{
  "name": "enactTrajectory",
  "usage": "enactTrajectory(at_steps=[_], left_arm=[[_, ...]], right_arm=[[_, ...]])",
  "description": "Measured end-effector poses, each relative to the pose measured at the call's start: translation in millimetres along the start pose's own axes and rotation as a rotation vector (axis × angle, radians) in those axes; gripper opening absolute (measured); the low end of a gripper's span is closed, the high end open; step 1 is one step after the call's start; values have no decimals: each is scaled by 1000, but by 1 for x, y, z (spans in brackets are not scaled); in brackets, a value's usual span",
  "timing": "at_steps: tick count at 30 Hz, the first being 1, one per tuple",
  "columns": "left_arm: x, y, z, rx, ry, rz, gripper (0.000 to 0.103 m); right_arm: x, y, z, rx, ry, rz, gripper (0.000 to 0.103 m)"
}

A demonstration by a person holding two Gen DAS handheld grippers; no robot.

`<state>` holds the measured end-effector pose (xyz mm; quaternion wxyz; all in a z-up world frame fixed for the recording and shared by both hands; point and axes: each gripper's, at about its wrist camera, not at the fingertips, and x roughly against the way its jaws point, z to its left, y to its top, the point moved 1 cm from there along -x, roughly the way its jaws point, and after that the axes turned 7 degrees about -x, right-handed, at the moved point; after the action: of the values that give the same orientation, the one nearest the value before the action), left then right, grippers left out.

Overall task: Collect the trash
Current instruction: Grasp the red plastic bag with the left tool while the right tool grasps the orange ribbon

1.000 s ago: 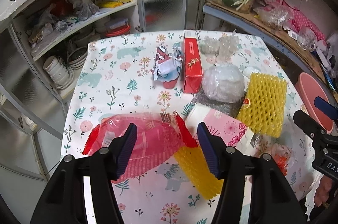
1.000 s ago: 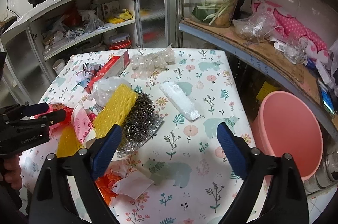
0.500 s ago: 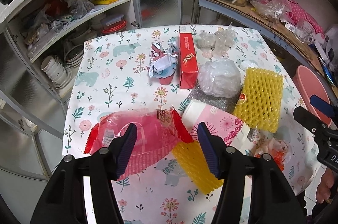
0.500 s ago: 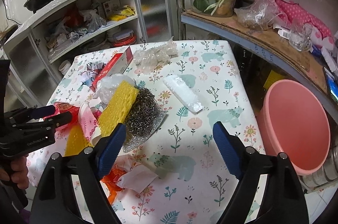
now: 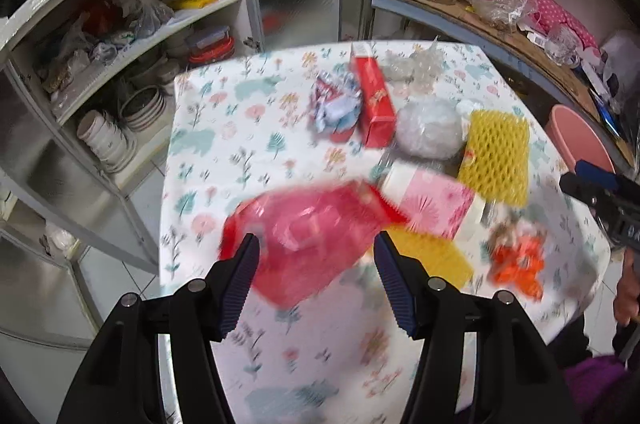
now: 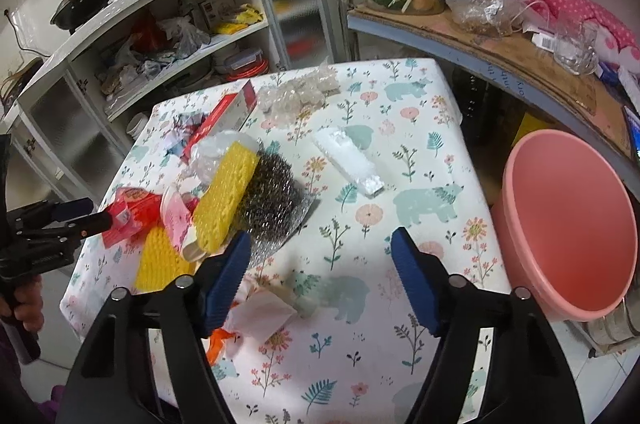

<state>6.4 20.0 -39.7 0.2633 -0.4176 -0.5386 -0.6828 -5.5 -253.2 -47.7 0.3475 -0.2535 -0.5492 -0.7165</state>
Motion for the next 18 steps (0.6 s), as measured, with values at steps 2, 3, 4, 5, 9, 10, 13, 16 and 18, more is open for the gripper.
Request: enactTrajectory(at_steps=[2, 3, 4, 5, 9, 10, 13, 16, 18], left_arm=[[2, -10, 7, 18, -28, 21, 59], [2, -14, 9, 26, -36, 26, 59], [2, -17, 11, 35, -48, 31, 59], [2, -20, 12, 40, -54, 34, 59], [1, -17, 5, 53, -105, 20, 57], [-1, -15, 1, 51, -121, 15, 56], [-10, -5, -11, 18, -131, 8, 54], [-24, -2, -18, -33, -80, 19, 51], [-32, -2, -22, -84, -39, 19, 49]], right_arm=[[0, -3, 0, -2, 24, 21, 72], [0, -4, 0, -2, 42, 33, 72], [1, -5, 1, -1, 58, 42, 72], [2, -6, 2, 3, 67, 46, 72], [7, -9, 5, 15, 95, 57, 72], [7, -10, 5, 15, 98, 60, 72], [8, -14, 2, 9, 102, 73, 72], [10, -18, -3, -3, 119, 93, 72], [10, -21, -6, -6, 133, 112, 72]])
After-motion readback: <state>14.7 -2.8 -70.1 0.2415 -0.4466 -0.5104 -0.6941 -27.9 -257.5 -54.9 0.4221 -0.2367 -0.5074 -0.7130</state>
